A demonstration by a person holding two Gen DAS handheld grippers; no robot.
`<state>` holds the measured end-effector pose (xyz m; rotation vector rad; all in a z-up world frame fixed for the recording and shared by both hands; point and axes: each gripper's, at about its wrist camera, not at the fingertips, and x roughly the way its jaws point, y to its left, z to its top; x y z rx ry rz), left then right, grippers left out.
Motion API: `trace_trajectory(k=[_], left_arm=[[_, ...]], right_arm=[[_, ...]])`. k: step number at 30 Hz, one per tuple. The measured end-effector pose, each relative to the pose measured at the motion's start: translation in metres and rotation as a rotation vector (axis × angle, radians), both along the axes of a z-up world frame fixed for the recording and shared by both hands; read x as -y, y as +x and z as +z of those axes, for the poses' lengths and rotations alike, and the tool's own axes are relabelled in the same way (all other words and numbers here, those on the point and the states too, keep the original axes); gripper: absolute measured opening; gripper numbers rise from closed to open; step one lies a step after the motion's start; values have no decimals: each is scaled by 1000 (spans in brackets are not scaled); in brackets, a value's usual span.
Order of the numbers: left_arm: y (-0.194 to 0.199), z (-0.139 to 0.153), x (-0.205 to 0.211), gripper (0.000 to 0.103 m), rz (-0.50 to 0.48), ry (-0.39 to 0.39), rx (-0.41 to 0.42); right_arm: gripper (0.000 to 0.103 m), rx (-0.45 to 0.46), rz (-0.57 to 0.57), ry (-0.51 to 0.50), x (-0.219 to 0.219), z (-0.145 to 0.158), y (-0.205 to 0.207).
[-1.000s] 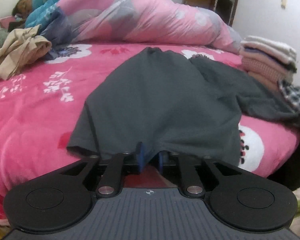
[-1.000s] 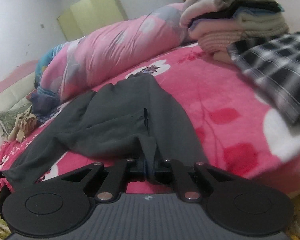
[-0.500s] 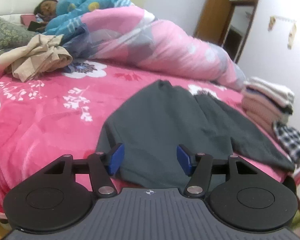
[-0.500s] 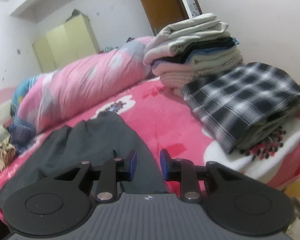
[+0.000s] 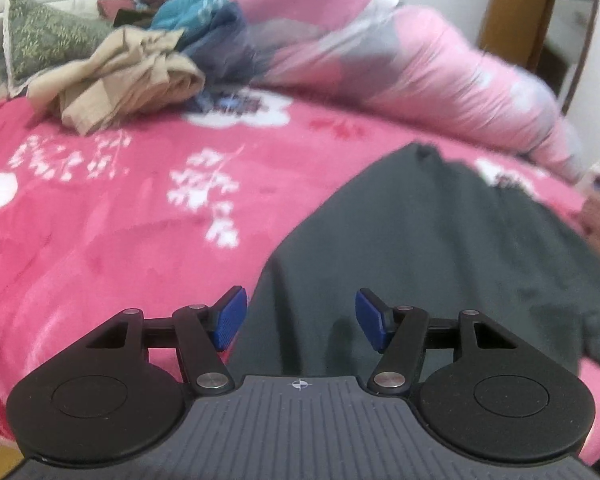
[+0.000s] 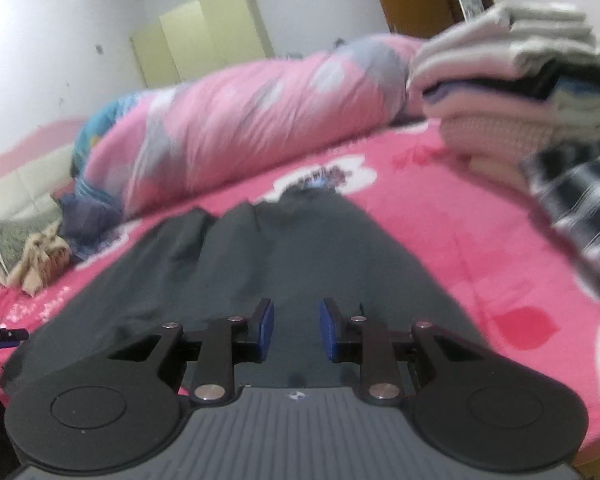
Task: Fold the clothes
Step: 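Lay the garment flat on the bed and open both grippers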
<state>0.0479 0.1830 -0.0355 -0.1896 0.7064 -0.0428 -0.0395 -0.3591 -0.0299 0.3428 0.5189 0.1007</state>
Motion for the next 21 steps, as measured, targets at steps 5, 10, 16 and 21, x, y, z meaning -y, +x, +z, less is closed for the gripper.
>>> trace_trajectory(k=[5,10,16,21], left_arm=[[-7,-9,4,61,5,68,-44],[-29,12,15,61,14,94,64],[-51,33,64,64,-177,102,193],[-52,27,129,65,-431,102,183]], right_arm=[[38,-74,12,55,-2,-17,37],[57,-143,-5,72,5,-25,64],[52,-185,65,106,9,-36,63],[18,-112,265,145,2,-32,37]])
